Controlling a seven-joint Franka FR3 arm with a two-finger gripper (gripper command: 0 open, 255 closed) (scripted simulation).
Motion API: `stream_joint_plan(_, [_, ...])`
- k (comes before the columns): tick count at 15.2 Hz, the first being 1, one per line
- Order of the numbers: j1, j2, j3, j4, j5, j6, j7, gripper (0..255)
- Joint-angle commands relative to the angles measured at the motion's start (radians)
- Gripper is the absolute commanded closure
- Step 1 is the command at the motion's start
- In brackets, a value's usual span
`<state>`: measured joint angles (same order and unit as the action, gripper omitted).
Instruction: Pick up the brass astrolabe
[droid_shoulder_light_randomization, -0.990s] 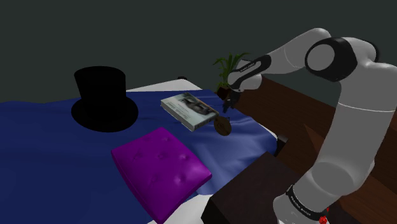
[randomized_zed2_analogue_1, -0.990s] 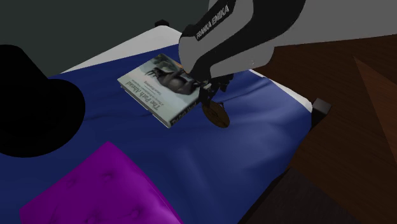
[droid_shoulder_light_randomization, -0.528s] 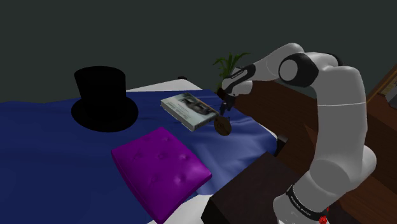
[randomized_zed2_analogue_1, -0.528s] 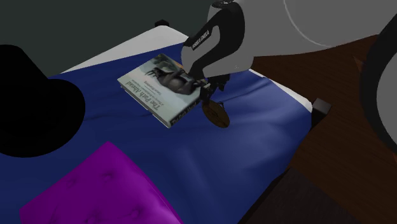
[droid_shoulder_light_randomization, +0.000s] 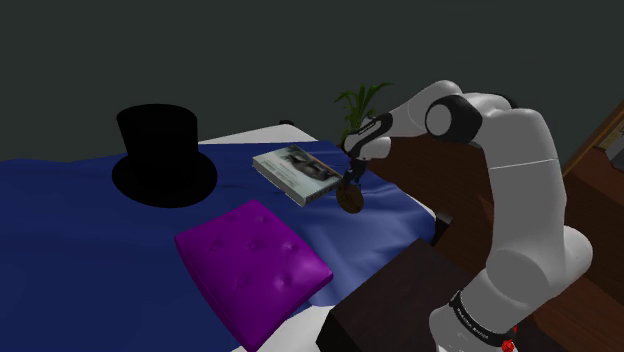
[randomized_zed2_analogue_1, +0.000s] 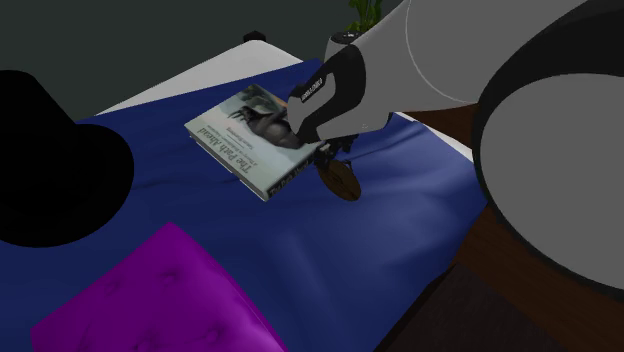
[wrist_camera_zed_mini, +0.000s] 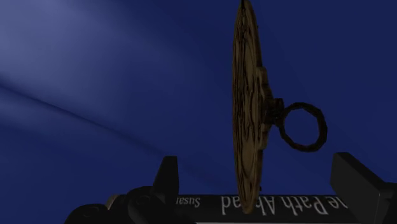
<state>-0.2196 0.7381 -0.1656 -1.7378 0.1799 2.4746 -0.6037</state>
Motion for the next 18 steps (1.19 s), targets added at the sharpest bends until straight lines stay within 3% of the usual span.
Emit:
stream_joint_plan(1, [-0.001, 0.013, 0.003, 0.003, 0.002, 0.010, -0.001, 0])
stream_joint_plan(2, [-0.001, 0.013, 0.003, 0.003, 0.002, 0.010, -0.001, 0])
stream_joint_plan(3, [0.000, 0.014, 0.003, 0.003, 0.002, 0.011, 0.000, 255])
stream_joint_plan(12, [-0.001, 0.013, 0.003, 0.003, 0.002, 0.010, -0.001, 255])
stream_joint_plan(18, [0.007, -0.050, -0.009, -0.012, -0.009, -0.037, 0.006, 255])
